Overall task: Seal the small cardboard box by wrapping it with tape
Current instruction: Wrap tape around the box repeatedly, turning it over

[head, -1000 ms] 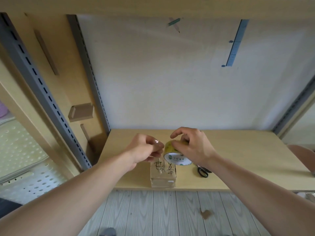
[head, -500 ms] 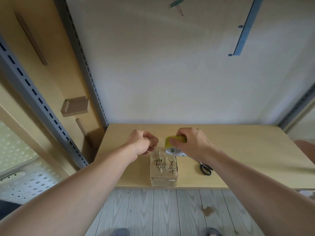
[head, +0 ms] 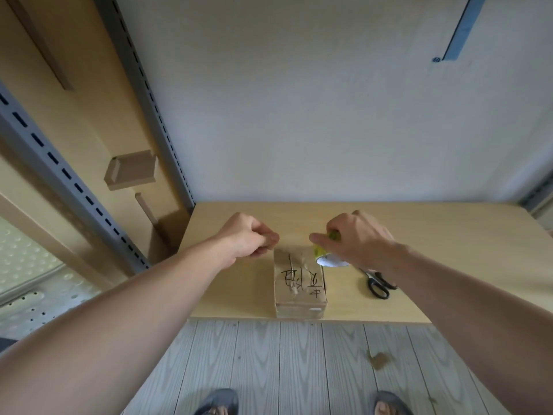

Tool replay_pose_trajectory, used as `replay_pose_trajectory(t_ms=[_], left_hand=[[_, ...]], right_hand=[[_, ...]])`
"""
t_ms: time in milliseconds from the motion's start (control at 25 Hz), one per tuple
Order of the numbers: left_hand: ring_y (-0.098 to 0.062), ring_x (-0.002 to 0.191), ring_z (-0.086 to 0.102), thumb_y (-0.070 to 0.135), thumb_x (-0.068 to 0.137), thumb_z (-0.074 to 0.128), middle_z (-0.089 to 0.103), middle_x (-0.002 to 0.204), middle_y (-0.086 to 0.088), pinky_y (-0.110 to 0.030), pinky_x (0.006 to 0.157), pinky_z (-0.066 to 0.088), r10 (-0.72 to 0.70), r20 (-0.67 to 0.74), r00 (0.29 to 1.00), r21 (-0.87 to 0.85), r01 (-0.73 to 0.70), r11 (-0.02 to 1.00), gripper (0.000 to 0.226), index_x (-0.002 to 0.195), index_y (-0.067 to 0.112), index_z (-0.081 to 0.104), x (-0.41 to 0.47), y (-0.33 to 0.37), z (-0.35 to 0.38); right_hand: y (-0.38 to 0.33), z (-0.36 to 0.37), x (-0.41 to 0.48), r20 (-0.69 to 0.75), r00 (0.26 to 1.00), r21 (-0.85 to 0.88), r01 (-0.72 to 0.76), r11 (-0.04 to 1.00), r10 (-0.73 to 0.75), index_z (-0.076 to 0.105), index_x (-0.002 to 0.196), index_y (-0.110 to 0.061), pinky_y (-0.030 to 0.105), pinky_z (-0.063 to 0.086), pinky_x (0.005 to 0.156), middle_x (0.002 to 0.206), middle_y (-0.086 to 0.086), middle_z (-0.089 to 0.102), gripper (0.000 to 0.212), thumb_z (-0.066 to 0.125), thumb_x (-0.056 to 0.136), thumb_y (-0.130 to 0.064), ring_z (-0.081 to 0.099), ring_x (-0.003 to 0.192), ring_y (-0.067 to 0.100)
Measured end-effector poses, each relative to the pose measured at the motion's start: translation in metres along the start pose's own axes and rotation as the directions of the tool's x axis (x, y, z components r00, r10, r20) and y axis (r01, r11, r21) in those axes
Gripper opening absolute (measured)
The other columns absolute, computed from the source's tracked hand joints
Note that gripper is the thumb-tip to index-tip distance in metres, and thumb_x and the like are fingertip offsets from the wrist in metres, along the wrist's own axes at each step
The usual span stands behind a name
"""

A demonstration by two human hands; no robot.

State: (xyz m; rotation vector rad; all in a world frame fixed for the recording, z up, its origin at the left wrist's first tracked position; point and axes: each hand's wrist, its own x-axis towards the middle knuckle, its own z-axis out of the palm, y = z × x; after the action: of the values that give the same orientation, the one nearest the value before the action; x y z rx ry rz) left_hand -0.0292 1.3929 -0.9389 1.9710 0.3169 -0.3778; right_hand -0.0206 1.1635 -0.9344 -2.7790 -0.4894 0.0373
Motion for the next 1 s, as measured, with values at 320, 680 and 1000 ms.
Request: replay_pose_trajectory(t_ms=[320,680,1000], left_hand=[[-0.017,0.076,0.065,0.01,0.09,0.075,0.073,0.09,-0.01,-0.037,0.083,0.06,-0.065,0.019,0.998,-0.074,0.066,0.995,0.005,0.093,0.008,0.071,0.015,-0.022,-0.003],[-0.015,0.069,0.066,0.008,0.095,0.07,0.076,0.081,-0.005,-0.031,0.071,0.056,-0.159,0.02,0.987,-0.099,0.16,0.982,0.003,0.093,0.009,0.071,0.034,-0.038,0.017],[-0.019,0.071,0.063,0.016,0.094,0.07,0.073,0.083,-0.009,-0.031,0.067,0.049,-0.161,0.027,0.987,-0.289,0.162,0.944,0.009,0.093,0.007,0.069,0.04,-0.038,0.014]], right_hand=[[0.04,0.013,0.001,-0.024,1.0,-0.126,-0.009,0.992,0.007,0.058,0.06,-0.013,0.022,0.031,0.047,0.055,0.001,0.058,0.06,0.05,0.093,-0.063,0.056,0.052,0.022],[0.059,0.036,0.003,-0.071,0.997,-0.152,0.019,0.988,-0.03,0.045,0.055,-0.016,0.026,0.035,0.061,0.05,-0.002,0.048,0.046,0.056,0.091,-0.042,0.043,0.049,0.024],[0.063,0.047,0.01,-0.159,0.987,-0.08,0.002,0.997,-0.015,0.052,0.057,-0.007,0.02,0.02,0.048,0.054,0.01,0.06,0.046,0.059,0.09,-0.039,0.041,0.049,0.026]])
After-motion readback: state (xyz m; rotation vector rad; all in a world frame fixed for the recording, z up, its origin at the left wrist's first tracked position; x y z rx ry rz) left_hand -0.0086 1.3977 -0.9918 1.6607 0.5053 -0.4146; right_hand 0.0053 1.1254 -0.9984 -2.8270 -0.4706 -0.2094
